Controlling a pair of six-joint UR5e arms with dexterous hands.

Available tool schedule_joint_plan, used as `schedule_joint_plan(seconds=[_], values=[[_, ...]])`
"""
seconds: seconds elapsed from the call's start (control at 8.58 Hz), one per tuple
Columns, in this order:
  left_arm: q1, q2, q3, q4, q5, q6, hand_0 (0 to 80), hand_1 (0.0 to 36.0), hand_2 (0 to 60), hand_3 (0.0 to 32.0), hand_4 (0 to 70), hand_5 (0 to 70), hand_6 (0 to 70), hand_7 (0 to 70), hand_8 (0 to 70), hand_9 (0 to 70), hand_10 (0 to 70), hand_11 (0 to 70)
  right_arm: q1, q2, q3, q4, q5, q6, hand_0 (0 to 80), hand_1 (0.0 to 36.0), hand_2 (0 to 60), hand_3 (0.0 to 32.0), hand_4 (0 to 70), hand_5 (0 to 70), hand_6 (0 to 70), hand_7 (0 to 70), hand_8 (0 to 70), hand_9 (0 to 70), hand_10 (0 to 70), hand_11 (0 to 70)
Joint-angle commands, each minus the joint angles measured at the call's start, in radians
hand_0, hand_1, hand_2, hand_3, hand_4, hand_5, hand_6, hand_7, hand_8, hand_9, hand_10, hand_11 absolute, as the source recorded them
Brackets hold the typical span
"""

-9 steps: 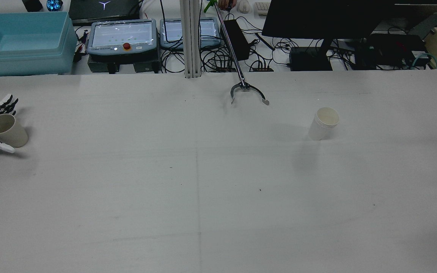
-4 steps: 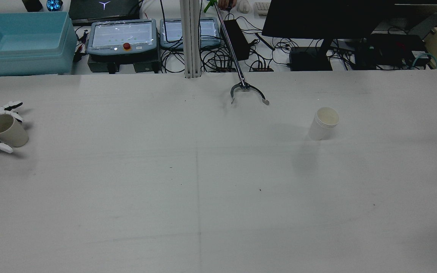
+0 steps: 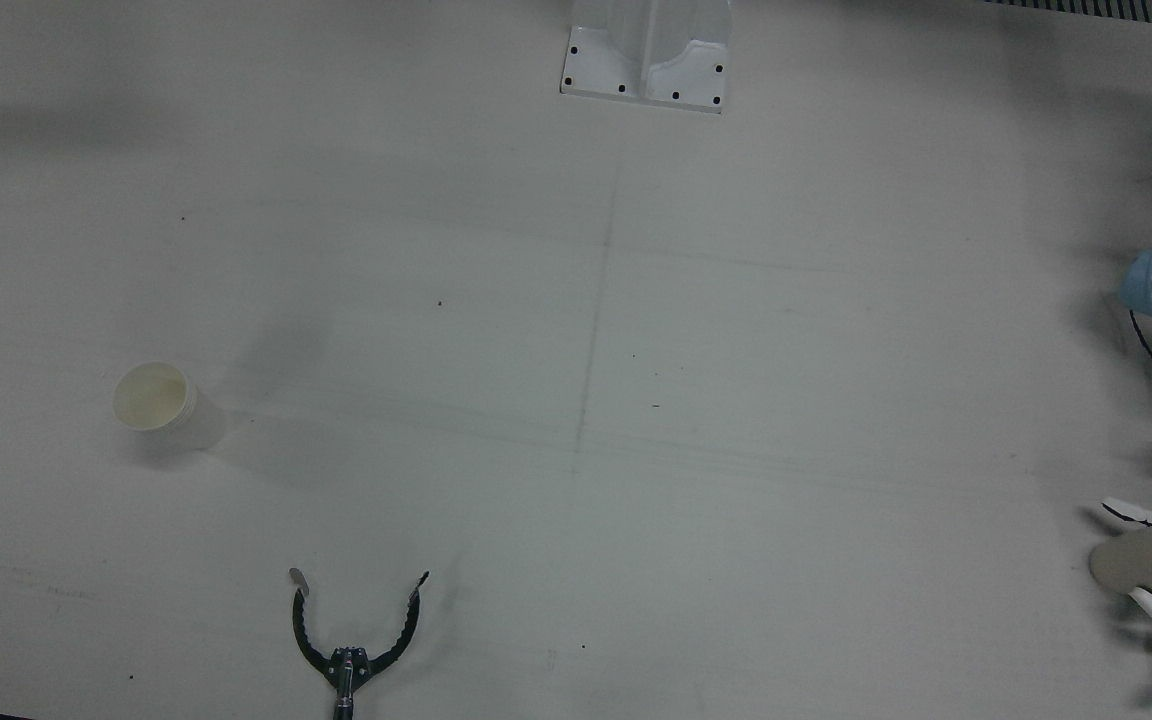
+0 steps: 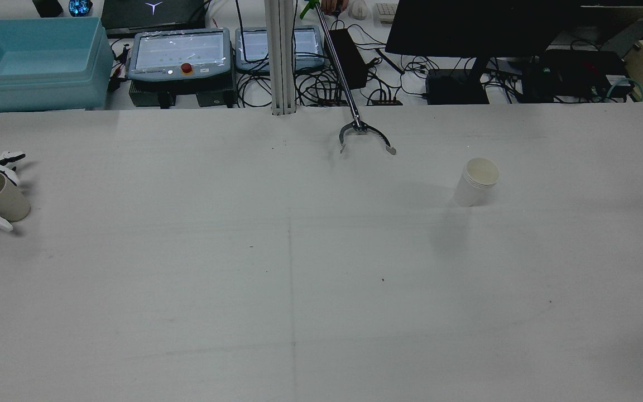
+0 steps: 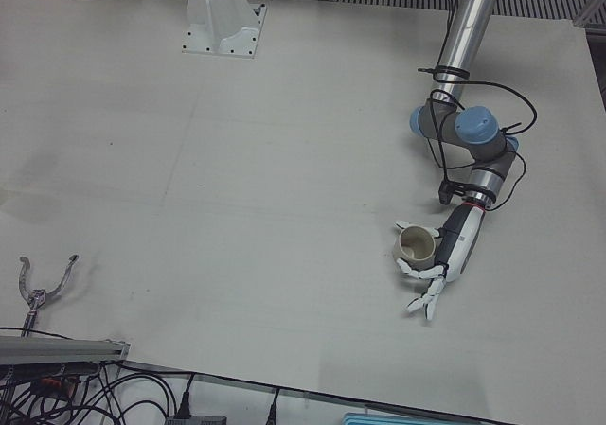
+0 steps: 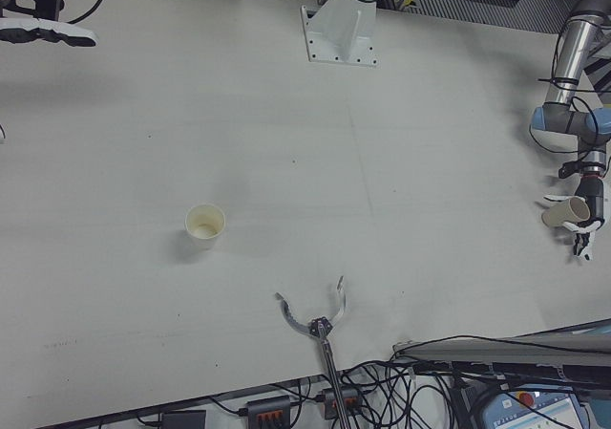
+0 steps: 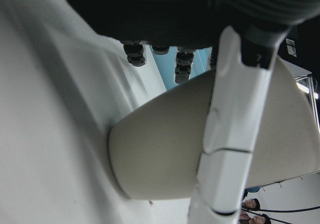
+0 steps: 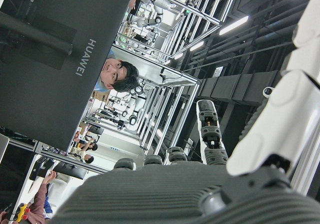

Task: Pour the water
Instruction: 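Lift the beige cup with the left hand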

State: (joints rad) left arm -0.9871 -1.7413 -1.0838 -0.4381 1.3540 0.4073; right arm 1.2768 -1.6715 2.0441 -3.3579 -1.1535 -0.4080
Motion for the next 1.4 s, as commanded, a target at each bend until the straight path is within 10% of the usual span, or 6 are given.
schedule_joint_plan(seconds=[0.0,0.35,0.58,1.28], values=[[-0.008,0.009,-0.057,0.089,-0.027,-0.051,77.5,21.7,0.0,0.0,56.1,46.5,13.3,32.3,9.1,15.8,6.9,11.8,0.007,0.001,-0.001,0.000,0.000,0.000,43.0,9.9,12.4,3.2,13.1,10.2,3.3,6.1,0.0,0.0,0.0,0.0],[-0.012,0.042,-0.128,0.148,-0.033,-0.096,70.2,20.2,0.0,0.0,57.4,59.8,27.5,68.5,24.0,38.6,14.9,23.0,0.013,0.010,-0.001,0.002,0.000,-0.002,43.1,10.0,13.2,2.4,15.1,10.7,3.7,6.7,0.0,0.0,0.0,0.0],[-0.015,0.057,-0.137,0.133,-0.033,-0.099,60.3,15.5,0.0,0.0,60.1,62.4,31.9,70.0,35.7,54.3,23.9,35.5,0.022,0.010,-0.001,0.002,-0.002,-0.002,43.0,10.0,13.4,2.4,15.3,10.8,3.8,7.0,0.0,0.0,0.0,0.0],[-0.030,0.137,-0.413,0.209,-0.070,-0.094,59.6,14.3,0.0,0.0,57.1,48.4,21.5,54.9,21.1,34.4,14.2,21.7,0.018,0.028,-0.097,0.018,0.026,-0.020,42.9,11.2,14.5,3.8,6.3,8.1,1.5,1.8,0.0,0.0,0.0,0.0]])
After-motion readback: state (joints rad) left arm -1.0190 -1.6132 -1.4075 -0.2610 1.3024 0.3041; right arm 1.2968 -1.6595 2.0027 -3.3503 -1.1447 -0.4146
